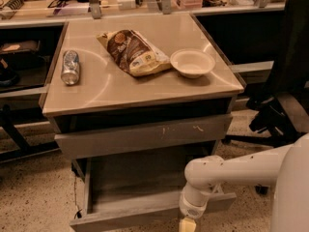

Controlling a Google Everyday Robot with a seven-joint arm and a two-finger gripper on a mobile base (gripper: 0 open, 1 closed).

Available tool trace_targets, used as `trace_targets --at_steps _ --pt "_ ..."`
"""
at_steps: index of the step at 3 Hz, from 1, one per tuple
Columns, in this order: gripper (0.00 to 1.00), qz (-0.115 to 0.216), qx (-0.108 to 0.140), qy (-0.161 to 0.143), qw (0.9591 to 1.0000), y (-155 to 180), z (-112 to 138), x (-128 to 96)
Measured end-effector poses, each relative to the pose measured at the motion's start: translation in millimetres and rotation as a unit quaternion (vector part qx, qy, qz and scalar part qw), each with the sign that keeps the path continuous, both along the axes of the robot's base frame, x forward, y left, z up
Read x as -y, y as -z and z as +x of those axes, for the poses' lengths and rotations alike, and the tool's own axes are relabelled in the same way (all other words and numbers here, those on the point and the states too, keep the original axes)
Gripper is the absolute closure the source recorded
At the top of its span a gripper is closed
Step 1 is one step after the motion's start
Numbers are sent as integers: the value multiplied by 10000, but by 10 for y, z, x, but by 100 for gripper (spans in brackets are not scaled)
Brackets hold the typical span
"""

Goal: Open middle drawer

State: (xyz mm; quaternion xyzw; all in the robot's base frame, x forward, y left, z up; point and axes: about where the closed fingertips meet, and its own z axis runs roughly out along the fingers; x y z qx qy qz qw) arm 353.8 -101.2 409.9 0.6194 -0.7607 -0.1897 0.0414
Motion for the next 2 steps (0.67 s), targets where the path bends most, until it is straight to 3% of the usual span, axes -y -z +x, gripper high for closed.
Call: trace_targets --at_steps 1,2 --pt "0 -4 -16 -1 10000 -26 -1 -4" --pt "0 -55 -258 -40 9996 -25 -321 48"
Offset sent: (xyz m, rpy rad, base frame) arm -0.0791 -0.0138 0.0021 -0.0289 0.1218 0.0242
